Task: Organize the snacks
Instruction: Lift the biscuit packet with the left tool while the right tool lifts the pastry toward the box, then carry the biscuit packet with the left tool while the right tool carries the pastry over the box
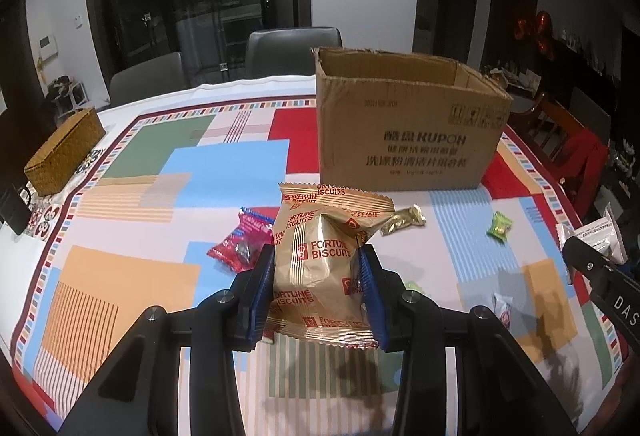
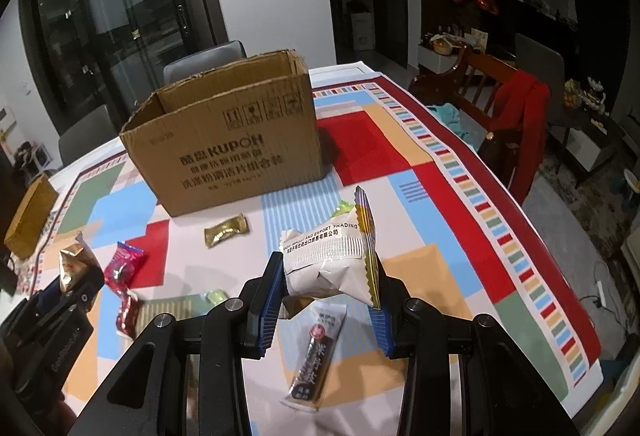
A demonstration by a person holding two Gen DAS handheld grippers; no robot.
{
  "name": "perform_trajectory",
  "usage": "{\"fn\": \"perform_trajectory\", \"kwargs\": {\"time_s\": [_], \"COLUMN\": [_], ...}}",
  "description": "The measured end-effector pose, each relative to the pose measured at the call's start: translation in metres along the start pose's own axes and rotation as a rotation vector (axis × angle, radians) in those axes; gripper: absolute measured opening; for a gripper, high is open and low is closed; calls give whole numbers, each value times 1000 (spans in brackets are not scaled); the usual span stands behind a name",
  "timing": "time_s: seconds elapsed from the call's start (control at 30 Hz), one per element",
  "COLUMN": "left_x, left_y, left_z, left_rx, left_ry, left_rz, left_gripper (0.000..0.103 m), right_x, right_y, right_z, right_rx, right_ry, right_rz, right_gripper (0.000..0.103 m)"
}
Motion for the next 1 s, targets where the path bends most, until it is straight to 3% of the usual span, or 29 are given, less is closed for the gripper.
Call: {"fn": "perform_trajectory", "kwargs": {"time_s": [1.0], "left_x": [18], "left_y": [4], "left_z": [75], "left_rx": [54], "left_ry": [44], "left_rz": [-20], "left_gripper": [41], "right_x": [-31], "right_y": [2], "right_z": [82], "right_rx": [101], "right_ry": [-165], "right_rz": [68], "right_gripper": [40]}}
Point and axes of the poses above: each gripper's, at about its wrist camera, not at the fingertips, and y roughly the way its jaws point, x to its right, z to its top, the point moved 4 cm from there along y, roughly the way its jaws point, and after that the axes turned 5 degrees about y, right-handed, at the moved point
